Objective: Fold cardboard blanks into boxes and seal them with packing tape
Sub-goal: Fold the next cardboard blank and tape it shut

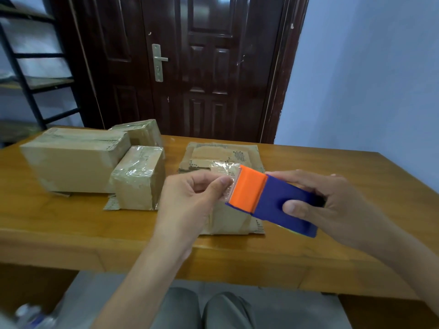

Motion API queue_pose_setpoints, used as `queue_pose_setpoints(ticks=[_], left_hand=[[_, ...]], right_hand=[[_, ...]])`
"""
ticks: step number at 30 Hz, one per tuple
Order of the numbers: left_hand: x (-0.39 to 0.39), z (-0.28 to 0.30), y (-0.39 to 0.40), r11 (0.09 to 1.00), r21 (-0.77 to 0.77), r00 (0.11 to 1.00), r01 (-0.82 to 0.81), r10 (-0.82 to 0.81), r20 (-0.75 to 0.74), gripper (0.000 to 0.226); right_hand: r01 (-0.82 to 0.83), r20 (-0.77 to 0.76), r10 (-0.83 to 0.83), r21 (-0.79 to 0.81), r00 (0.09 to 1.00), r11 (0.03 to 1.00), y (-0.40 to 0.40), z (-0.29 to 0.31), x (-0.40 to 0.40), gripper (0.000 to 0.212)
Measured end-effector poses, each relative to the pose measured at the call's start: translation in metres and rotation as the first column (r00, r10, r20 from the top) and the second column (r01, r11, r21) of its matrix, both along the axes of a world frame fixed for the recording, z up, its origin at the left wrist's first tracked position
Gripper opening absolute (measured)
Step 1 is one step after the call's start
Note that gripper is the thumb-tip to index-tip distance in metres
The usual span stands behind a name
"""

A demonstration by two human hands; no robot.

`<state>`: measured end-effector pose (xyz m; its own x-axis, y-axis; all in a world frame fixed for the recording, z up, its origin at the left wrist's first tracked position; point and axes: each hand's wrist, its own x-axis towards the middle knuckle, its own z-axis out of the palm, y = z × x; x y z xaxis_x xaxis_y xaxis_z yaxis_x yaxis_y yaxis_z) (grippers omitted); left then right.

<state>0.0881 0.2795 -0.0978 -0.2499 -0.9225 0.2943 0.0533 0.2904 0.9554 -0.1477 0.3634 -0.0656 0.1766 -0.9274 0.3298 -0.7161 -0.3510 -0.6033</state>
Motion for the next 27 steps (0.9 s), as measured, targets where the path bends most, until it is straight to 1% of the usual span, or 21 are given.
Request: queue_pose_setpoints(ticks=[2, 4, 6, 9, 10, 12, 14, 17, 21, 25, 27], left_hand=[[0.003, -0.008, 0.002, 0.995, 0.079, 0.998, -0.053, 0.057, -0.041, 0.016], [0.016, -0.018, -0.011, 0.973, 0.174, 0.977, -0.151, 0.174, -0.125, 0.010], [0.031, -0.023, -0.022, 0.955, 0.212, 0.955, -0.209, 0.245, -0.165, 0.009], [0.029, -0.027, -0.022, 0.962, 0.200, 0.974, -0.188, 0.209, -0.088, 0.007], [0.024, -0.029, -0.022, 0.960, 0.204, 0.975, -0.192, 0.211, -0.073, 0.008], [0.016, -0.031, -0.025, 0.952, 0.219, 0.970, -0.215, 0.234, -0.067, 0.009], [0.012, -0.033, -0.029, 0.946, 0.233, 0.967, -0.224, 0.246, -0.071, 0.009], [0.007, -0.036, -0.030, 0.945, 0.223, 0.959, -0.239, 0.266, -0.098, 0.014], [0.003, -0.042, -0.034, 0.928, 0.199, 0.931, -0.315, 0.343, -0.125, 0.018], [0.004, -0.045, -0.032, 0.931, 0.209, 0.938, -0.300, 0.327, -0.111, 0.013], [0.005, -0.042, -0.029, 0.940, 0.191, 0.947, -0.284, 0.306, -0.099, 0.011]], right_hand=[[-0.008, -0.037, 0.011, 0.068, 0.999, 0.998, -0.003, 0.008, -0.006, 0.047], [0.000, -0.112, 0.013, 0.115, 0.994, 0.993, -0.003, 0.015, -0.021, 0.047], [0.043, -0.117, -0.026, 0.144, 0.993, 0.989, -0.002, 0.024, -0.039, 0.044], [0.024, -0.080, -0.007, 0.214, 0.997, 0.976, -0.007, 0.031, -0.060, 0.036], [0.012, -0.042, -0.002, 0.229, 0.999, 0.973, -0.011, 0.032, -0.064, 0.035], [-0.006, 0.044, -0.005, 0.231, 0.999, 0.973, -0.020, 0.030, -0.072, 0.032], [-0.007, 0.081, -0.013, 0.239, 0.997, 0.971, -0.029, 0.028, -0.080, 0.030], [-0.014, 0.102, -0.016, 0.279, 0.995, 0.960, -0.042, 0.023, -0.085, 0.028], [-0.035, 0.091, 0.007, 0.300, 0.996, 0.953, -0.058, 0.012, -0.084, 0.025], [-0.067, 0.112, 0.035, 0.289, 0.993, 0.955, -0.063, 0.007, -0.088, 0.025], [-0.078, 0.140, 0.041, 0.270, 0.989, 0.960, -0.062, 0.007, -0.092, 0.021]])
